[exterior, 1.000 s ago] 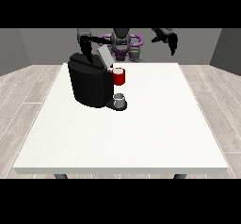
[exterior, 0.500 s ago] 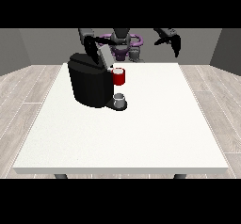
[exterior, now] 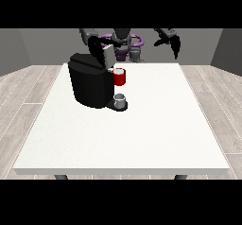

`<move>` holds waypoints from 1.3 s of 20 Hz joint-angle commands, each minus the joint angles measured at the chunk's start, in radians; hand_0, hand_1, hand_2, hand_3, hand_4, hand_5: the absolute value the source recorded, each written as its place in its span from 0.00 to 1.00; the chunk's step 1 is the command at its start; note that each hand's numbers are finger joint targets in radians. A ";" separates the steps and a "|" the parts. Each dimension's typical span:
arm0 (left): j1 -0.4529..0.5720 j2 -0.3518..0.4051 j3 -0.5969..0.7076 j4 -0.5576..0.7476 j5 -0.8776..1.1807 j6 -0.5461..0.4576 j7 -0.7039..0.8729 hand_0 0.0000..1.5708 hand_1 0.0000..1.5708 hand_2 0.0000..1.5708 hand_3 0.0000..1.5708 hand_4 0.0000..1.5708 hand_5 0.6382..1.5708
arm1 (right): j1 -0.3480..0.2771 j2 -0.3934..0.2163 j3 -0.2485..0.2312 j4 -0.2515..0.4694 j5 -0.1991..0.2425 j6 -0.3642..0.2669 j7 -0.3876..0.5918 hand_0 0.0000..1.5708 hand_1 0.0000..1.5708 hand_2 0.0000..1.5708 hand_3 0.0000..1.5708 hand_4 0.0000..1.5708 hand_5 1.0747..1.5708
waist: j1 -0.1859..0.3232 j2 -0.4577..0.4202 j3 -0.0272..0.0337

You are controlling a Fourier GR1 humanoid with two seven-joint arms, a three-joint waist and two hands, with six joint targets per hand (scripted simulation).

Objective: Insert the coffee pod into the coffee machine and close the lid

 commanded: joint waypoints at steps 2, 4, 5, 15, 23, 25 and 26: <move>-0.040 0.022 0.007 -0.014 0.013 -0.014 -0.012 0.00 0.00 0.00 0.00 0.20 1.00 | -0.073 0.026 0.038 -0.013 0.043 -0.027 -0.056 0.00 0.00 0.00 0.00 0.00 1.00 | 0.056 0.043 -0.0070; -0.022 -0.036 -0.060 -0.057 -0.009 -0.002 0.049 0.00 0.00 0.00 0.00 0.24 1.00 | -0.110 -0.026 -0.002 0.008 0.018 0.003 -0.028 0.00 0.00 0.00 0.00 0.00 1.00 | 0.098 0.036 -0.0063; -0.014 -0.009 -0.042 -0.047 0.015 -0.035 0.055 0.00 0.00 0.00 0.00 0.21 1.00 | -0.083 0.017 0.033 -0.010 0.035 -0.014 -0.010 0.00 0.00 0.00 0.00 0.00 1.00 | 0.101 -0.009 -0.0066; -0.097 -0.002 -0.034 0.001 0.005 -0.022 0.001 0.00 0.00 0.00 0.00 0.28 1.00 | -0.174 -0.010 0.094 -0.085 0.131 -0.054 0.025 0.00 0.00 0.00 0.00 0.19 1.00 | 0.149 0.085 -0.0072; -0.134 -0.016 -0.064 -0.007 0.020 -0.055 -0.026 0.00 0.00 0.00 0.00 0.28 1.00 | -0.207 -0.058 0.075 -0.160 0.147 -0.057 0.131 0.00 0.00 0.00 0.00 0.09 1.00 | 0.251 0.127 -0.0069; -0.155 -0.020 -0.083 -0.014 0.008 -0.057 -0.009 0.00 0.00 0.00 0.00 0.23 1.00 | -0.220 -0.078 0.064 -0.176 0.156 -0.064 0.180 0.00 0.00 0.00 0.00 0.00 1.00 | 0.280 0.139 -0.0061; -0.149 -0.021 -0.075 0.002 0.011 -0.056 -0.031 0.00 0.00 0.00 0.00 0.23 1.00 | -0.231 -0.104 0.057 -0.198 0.156 -0.053 0.189 0.00 0.00 0.00 0.00 0.03 1.00 | 0.285 0.162 -0.0070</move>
